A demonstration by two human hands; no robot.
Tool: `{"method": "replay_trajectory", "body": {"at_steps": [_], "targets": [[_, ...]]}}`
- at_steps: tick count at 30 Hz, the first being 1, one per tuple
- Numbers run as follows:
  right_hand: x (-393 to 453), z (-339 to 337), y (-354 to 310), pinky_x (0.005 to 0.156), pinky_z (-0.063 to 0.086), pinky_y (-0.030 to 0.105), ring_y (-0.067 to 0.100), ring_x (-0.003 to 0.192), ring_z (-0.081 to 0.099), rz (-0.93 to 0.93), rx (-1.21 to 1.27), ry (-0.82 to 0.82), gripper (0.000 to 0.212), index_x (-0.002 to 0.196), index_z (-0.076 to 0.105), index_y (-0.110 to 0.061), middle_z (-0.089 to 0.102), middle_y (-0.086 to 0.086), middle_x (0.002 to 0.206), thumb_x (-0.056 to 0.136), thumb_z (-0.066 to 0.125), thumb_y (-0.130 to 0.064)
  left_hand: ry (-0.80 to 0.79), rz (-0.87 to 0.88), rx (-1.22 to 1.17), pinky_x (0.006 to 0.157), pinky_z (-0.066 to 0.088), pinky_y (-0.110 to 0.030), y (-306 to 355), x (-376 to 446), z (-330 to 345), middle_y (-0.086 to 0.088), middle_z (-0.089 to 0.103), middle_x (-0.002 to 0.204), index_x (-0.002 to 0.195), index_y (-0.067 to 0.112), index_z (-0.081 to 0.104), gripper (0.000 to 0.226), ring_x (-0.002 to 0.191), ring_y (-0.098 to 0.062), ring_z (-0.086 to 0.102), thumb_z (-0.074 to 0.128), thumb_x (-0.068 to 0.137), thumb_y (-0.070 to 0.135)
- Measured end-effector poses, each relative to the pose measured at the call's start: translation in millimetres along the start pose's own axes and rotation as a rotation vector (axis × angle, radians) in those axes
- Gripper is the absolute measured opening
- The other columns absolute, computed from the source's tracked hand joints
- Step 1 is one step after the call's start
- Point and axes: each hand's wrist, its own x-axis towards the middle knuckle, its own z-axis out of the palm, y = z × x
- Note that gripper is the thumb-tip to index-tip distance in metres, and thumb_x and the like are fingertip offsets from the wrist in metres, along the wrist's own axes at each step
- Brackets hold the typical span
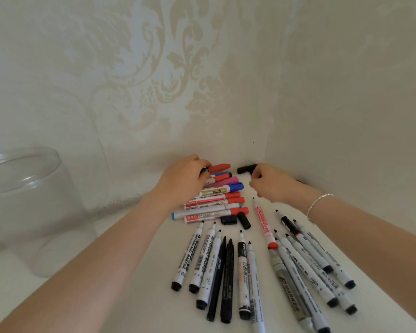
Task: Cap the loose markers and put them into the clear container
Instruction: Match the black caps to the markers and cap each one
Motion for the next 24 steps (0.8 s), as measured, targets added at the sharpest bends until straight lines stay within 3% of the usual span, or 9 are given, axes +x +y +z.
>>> {"method": "replay_trajectory", "body": {"at_steps": [4,8,11,13,18,24], "targets": [[-3,3,17,0.054,0.037,0.022,0.019,0.080,0.052,0.098,-0.085,-0.077,0.013,0.099,0.039,-0.011,0.057,0.007,0.090,0.092,0.049,-0.013,-0.002,-0.038,-0.048,0.086,0.044,-0.032,-9,2,15,-0.003,0.062,0.121,0.129,0.019,0.059,0.034,0.110,-0.023,0.056,0.044,0.098,0.014],[-6,-3,27,0.064,0.041,0.027,0.021,0.077,0.052,0.113,-0.071,-0.086,0.007,0.094,0.047,-0.008,0.061,0.011,0.089,0.089,0.052,-0.010,-0.037,-0.097,-0.056,0.093,0.045,-0.035,-12,1,23,-0.006,0.063,0.124,0.126,0.016,0.061,0.034,0.110,-0.024,0.057,0.039,0.100,0.016],[-10,-15,31,0.054,0.039,0.023,0.017,0.067,0.052,0.109,-0.038,-0.079,0.011,0.084,0.048,-0.015,0.061,0.007,0.079,0.089,0.055,-0.009,0.048,-0.075,-0.110,0.095,0.045,-0.035,-1,-2,18,-0.005,0.061,0.125,0.123,0.014,0.062,0.031,0.110,-0.023,0.057,0.042,0.100,0.014],[-12,-26,33,0.050,0.038,0.022,0.017,0.064,0.051,0.111,0.001,-0.053,0.004,0.090,0.052,-0.009,0.062,0.006,0.077,0.089,0.056,-0.008,0.053,-0.048,-0.172,0.090,0.044,-0.030,15,-3,9,-0.004,0.061,0.117,0.119,0.015,0.064,0.028,0.104,-0.019,0.058,0.046,0.098,0.014],[-12,-44,48,0.059,0.046,0.027,0.023,0.070,0.057,0.157,0.108,0.002,0.007,0.094,0.054,-0.005,0.065,0.013,0.083,0.089,0.058,-0.006,-0.203,-0.052,-0.243,0.068,0.040,-0.019,61,2,-9,0.004,0.060,0.098,0.111,0.023,0.066,0.021,0.089,-0.012,0.056,0.059,0.092,0.020],[-14,-47,71,0.053,0.040,0.023,0.019,0.059,0.053,0.215,0.120,-0.012,0.013,0.075,0.055,-0.006,0.063,0.012,0.078,0.087,0.057,-0.004,-0.460,-0.114,-0.212,0.072,0.045,-0.028,93,10,10,-0.002,0.072,0.079,0.097,0.009,0.066,0.017,0.073,-0.014,0.058,0.063,0.089,0.024]]}}
